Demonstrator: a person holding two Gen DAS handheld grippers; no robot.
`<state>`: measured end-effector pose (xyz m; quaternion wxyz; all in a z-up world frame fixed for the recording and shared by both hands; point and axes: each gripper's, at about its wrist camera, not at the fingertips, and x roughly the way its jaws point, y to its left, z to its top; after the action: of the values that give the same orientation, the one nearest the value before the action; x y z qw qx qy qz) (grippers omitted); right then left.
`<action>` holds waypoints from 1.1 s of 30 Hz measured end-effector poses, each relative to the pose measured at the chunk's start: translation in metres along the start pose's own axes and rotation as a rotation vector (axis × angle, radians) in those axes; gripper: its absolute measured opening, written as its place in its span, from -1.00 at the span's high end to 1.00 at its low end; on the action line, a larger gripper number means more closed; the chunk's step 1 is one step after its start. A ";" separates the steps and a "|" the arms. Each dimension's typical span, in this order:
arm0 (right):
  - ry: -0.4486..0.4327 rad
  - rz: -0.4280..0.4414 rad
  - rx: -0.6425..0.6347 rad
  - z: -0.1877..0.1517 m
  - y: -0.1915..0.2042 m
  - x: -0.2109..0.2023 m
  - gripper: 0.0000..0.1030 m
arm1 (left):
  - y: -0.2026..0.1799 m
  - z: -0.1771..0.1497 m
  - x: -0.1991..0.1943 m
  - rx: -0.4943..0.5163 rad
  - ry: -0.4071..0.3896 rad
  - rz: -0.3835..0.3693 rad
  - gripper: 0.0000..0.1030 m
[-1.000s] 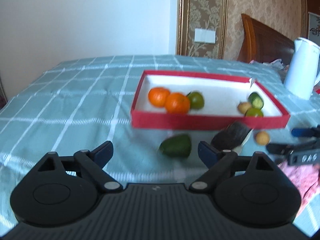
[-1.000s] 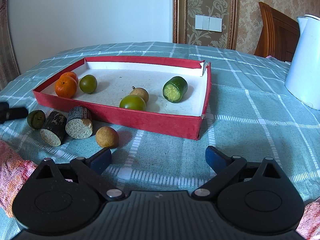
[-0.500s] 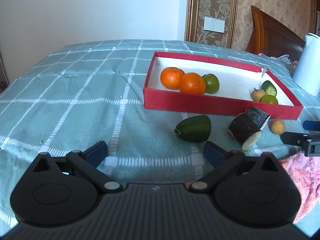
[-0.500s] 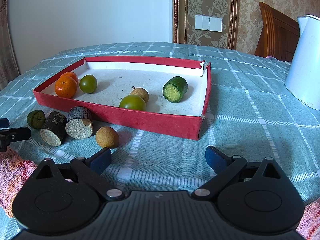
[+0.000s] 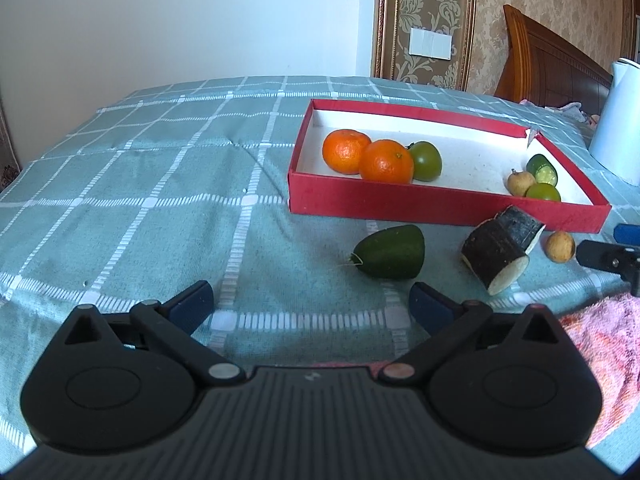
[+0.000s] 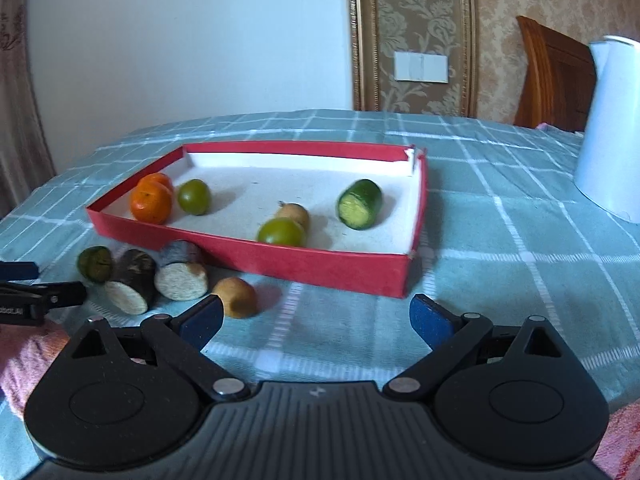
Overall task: Organize fruits
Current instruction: 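Grasp the brown round fruit beside the tray with the right gripper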
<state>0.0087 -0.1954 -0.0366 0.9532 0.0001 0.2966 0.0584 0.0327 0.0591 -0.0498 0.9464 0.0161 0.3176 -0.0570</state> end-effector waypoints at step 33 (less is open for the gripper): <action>0.022 0.071 -0.086 0.008 0.032 0.019 0.50 | -0.002 -0.001 -0.002 0.004 -0.001 0.001 -1.00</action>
<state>0.0251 -0.1610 -0.0400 0.9463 -0.0311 0.3041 0.1048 0.0302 0.0572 -0.0498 0.9465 0.0178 0.3170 -0.0573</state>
